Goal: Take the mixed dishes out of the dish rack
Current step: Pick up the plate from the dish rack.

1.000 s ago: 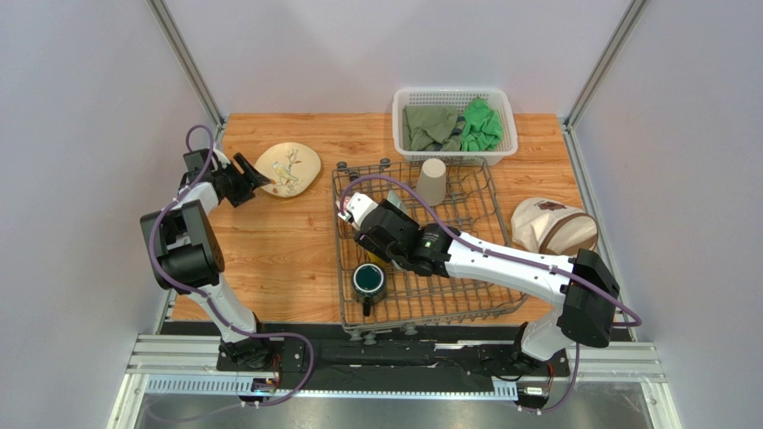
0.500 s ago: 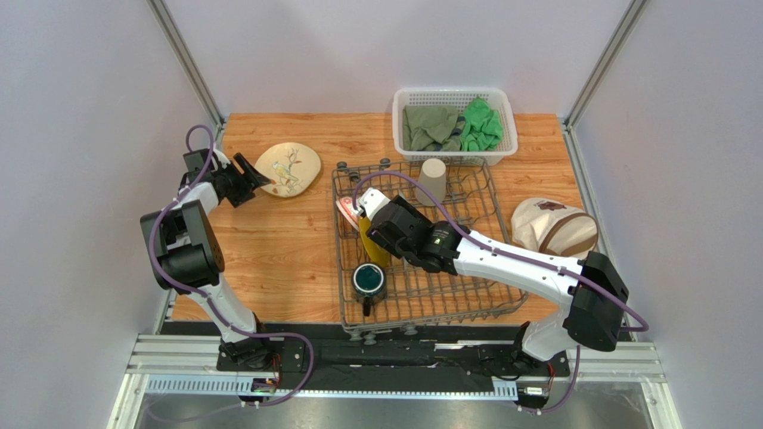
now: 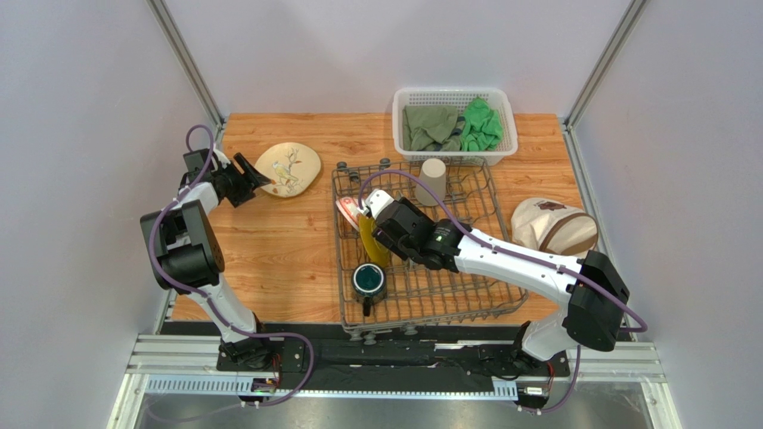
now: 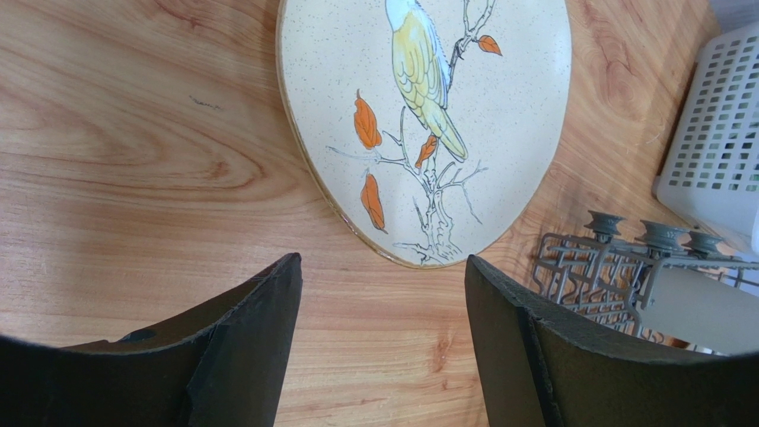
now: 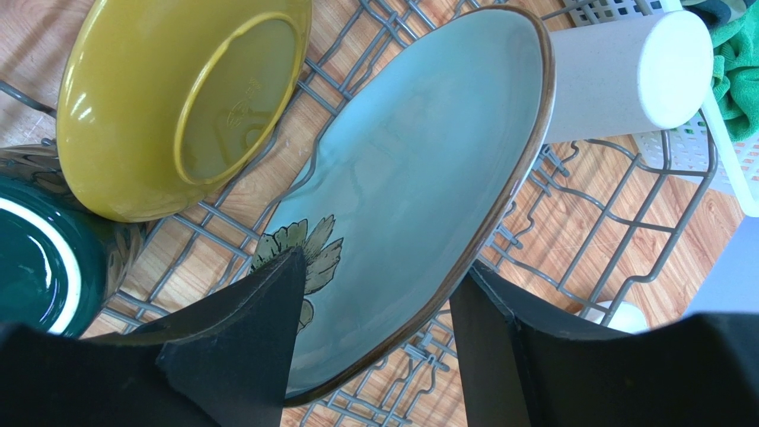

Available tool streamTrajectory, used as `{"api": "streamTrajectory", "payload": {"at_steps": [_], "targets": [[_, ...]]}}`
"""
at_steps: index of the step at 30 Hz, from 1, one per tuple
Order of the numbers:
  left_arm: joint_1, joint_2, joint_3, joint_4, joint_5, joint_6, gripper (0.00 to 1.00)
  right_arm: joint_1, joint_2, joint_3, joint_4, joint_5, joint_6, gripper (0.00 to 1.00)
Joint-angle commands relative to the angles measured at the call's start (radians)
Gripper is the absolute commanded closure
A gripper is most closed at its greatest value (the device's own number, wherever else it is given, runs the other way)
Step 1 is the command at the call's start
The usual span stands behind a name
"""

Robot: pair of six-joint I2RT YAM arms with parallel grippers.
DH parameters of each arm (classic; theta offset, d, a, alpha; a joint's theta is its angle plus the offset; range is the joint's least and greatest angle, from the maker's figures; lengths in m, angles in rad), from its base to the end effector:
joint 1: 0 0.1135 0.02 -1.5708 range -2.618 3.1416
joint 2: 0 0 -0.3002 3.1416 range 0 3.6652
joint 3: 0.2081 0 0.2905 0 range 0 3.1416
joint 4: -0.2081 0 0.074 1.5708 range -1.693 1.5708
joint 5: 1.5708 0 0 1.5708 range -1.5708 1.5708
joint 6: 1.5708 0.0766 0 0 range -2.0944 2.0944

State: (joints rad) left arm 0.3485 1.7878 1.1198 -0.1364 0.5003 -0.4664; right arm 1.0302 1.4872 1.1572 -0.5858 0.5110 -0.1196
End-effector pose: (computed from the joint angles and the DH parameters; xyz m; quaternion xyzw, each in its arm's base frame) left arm 0.4288 0.1167 0.1760 -0.2711 0.8617 -0.2505 0.3481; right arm 0.2221 0.2971 0.2657 -0.4299 0.8131 -0.0781 0.3848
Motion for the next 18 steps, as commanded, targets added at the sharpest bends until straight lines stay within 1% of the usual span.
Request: {"api": "streamTrajectory", "payload": {"at_steps": [1,5,9,18], "targets": [[0.007,-0.015,0.003,0.031,0.024,0.015,0.24,-0.016,0.016,-0.005,-0.003,-0.038,0.014,0.39],[0.006,-0.013,0.003,0.031,0.029,0.015,0.25,-0.030,0.019,0.007,-0.016,-0.077,0.035,0.40],[0.006,-0.013,0.000,0.029,0.030,0.014,0.25,-0.044,0.019,0.019,-0.031,-0.127,0.055,0.44],[0.007,-0.021,0.005,0.027,0.030,0.008,0.25,-0.048,0.016,0.070,-0.065,-0.140,0.077,0.49]]}}
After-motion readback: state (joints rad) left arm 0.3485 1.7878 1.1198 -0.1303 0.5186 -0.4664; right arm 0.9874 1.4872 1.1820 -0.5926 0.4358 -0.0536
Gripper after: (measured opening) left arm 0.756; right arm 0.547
